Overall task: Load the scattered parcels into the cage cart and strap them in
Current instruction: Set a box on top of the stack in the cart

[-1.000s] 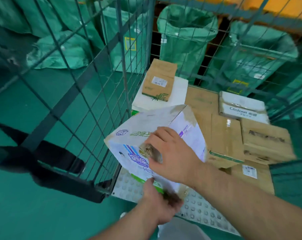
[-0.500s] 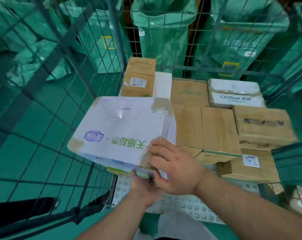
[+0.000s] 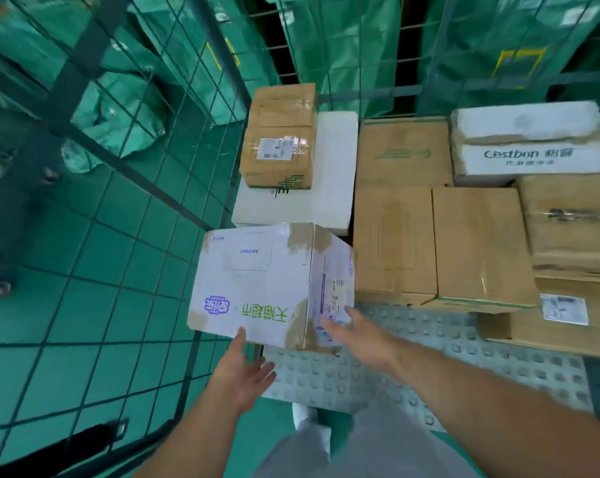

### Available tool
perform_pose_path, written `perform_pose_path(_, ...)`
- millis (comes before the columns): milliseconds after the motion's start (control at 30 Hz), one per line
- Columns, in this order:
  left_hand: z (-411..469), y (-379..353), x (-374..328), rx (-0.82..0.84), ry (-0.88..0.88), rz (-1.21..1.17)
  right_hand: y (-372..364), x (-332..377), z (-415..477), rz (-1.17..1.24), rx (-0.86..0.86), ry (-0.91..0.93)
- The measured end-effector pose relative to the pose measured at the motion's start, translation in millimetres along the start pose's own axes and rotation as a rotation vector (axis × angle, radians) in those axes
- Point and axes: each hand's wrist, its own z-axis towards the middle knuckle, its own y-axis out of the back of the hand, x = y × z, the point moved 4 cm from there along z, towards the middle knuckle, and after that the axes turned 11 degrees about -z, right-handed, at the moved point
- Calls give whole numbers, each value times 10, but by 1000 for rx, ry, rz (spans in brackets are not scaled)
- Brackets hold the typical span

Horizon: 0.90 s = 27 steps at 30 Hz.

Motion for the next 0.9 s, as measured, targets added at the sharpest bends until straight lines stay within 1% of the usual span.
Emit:
perform_pose_path(33, -14, -16, -36, -31, -27, 25, -31, 55, 41, 119, 23, -14)
perform_pose_path(100, 81, 14, -190, -109, -98, 79, -127, 159, 153, 210, 61, -6)
perform_pose_path(133, 126, 42, -288, -147, -128, 97, -190, 200, 190, 214, 65, 3)
perform_pose_path(200, 229, 108, -524, -203, -193, 148, -305, 257, 274, 220, 20, 15)
perform_pose_path(300, 362, 116, -874, -214, -294, 255, -435, 265, 429, 192, -61, 40)
perform_pose_path(367, 438, 89, -1032, -224, -319, 326, -483, 198, 540, 199, -90, 31)
perform_pose_path(433, 541, 100, -1150, -215, -300, 358, -508, 99, 606, 194, -91, 30)
perform_pose_path(567, 459, 113, -1188, -114, -157, 297, -566, -19, 505, 190, -68, 29)
perform_pose_path(633, 395, 174, -1130, -105, -76, 308, -619, -115, 441, 187, -53, 24)
perform_pose_path(700, 395, 298, -1050, -63, -21, 233, -652, -245, 446, 168, -70, 33)
perform_pose_path(733, 407, 405, -1039, -80, -28, 179, -686, -304, 477, 164, -80, 31)
perform_pose_path(800, 521, 592, -1011, -128, -105, 77, -701, -289, 480, 127, -54, 27)
perform_pose_path(867, 384, 620, -1037, -216, -199, 41, -675, -216, 502, 88, -31, 26)
perform_pose_path(900, 303, 588, -1047, -241, -228, 49, -624, -194, 521, 59, -45, 18)
